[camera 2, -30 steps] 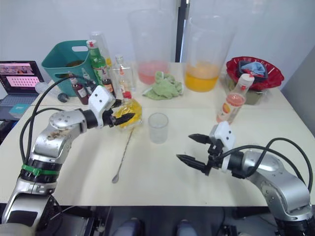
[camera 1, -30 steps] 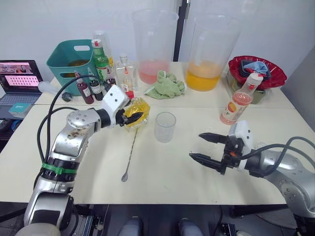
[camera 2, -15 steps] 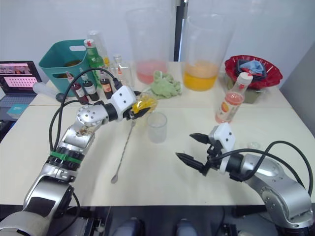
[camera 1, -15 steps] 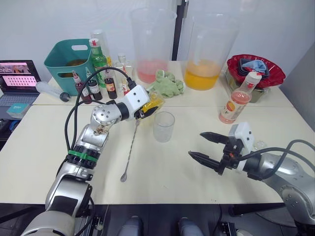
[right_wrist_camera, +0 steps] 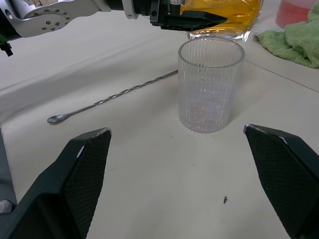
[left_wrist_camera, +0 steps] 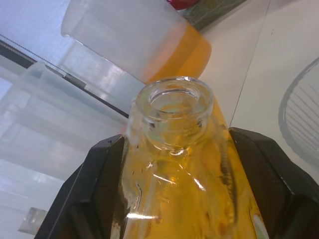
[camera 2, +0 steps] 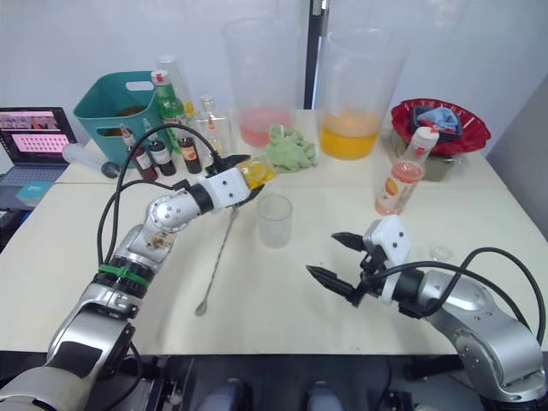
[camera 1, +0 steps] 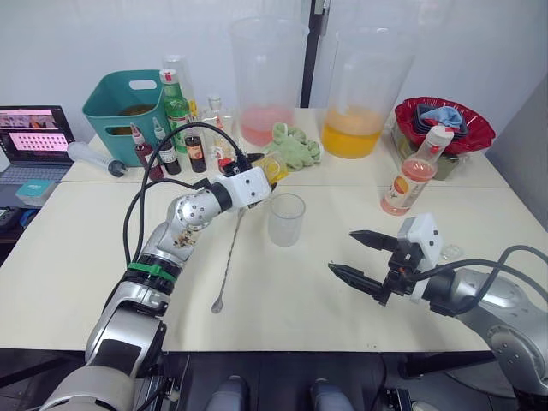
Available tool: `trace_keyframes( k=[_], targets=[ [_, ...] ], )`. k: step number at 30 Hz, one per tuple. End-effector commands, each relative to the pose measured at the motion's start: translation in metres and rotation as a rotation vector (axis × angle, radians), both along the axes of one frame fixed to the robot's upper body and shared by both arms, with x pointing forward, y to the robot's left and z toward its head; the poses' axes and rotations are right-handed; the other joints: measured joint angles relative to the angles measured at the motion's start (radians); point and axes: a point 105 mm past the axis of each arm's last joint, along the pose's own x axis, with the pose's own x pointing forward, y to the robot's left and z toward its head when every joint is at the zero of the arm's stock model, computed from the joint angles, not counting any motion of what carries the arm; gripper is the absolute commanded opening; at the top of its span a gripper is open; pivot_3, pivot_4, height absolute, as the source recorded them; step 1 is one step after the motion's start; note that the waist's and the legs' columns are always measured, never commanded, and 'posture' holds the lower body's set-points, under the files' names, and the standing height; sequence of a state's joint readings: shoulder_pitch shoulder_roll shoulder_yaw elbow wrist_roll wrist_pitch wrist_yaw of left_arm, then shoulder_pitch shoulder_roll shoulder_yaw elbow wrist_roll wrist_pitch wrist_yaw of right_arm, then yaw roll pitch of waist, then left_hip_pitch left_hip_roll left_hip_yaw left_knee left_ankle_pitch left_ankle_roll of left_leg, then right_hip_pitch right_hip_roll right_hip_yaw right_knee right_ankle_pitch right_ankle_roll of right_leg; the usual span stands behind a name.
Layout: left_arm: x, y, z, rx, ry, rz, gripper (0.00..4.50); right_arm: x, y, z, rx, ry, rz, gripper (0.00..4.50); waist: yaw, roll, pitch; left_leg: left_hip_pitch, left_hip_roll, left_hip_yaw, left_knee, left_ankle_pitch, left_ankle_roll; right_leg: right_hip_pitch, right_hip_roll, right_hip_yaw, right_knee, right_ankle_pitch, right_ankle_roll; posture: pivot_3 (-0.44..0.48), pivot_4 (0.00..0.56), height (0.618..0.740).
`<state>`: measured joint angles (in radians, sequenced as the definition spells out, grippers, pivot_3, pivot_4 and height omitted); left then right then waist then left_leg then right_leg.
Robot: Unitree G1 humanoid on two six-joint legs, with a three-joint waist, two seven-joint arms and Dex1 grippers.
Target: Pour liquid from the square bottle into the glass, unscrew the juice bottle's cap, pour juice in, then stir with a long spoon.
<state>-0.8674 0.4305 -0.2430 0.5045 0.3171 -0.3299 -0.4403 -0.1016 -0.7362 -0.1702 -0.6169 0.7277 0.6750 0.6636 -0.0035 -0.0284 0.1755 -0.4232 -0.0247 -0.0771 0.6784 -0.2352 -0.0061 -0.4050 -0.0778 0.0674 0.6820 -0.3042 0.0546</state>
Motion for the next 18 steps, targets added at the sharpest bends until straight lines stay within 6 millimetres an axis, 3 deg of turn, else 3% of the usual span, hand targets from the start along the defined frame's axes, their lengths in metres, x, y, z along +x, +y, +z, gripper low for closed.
trace_keyframes(
  k=[1, 18],
  targets=[
    [-0.0086, -0.0101, 0.0466, -0.023, -0.204, -0.042, 2.76, -0.002, 0.0016, 0.0097, -0.002, -0.054, 0.0, 4.5, 0.0, 0.0, 0.0, 0.0, 0.0, 0.0, 0.0, 0.0, 0.0, 0.0, 0.0, 0.0, 0.0, 0.0, 0.0, 0.0, 0.15, 0.74],
    [-0.0091, -0.0164, 0.041, 0.135, -0.379, -0.018, 2.76, -0.0005, 0.0072, 0.01, 0.014, -0.042, -0.001, 4.5, 0.0, 0.0, 0.0, 0.0, 0.0, 0.0, 0.0, 0.0, 0.0, 0.0, 0.0, 0.0, 0.001, 0.0, 0.0, 0.0, 0.15, 0.74]
  ],
)
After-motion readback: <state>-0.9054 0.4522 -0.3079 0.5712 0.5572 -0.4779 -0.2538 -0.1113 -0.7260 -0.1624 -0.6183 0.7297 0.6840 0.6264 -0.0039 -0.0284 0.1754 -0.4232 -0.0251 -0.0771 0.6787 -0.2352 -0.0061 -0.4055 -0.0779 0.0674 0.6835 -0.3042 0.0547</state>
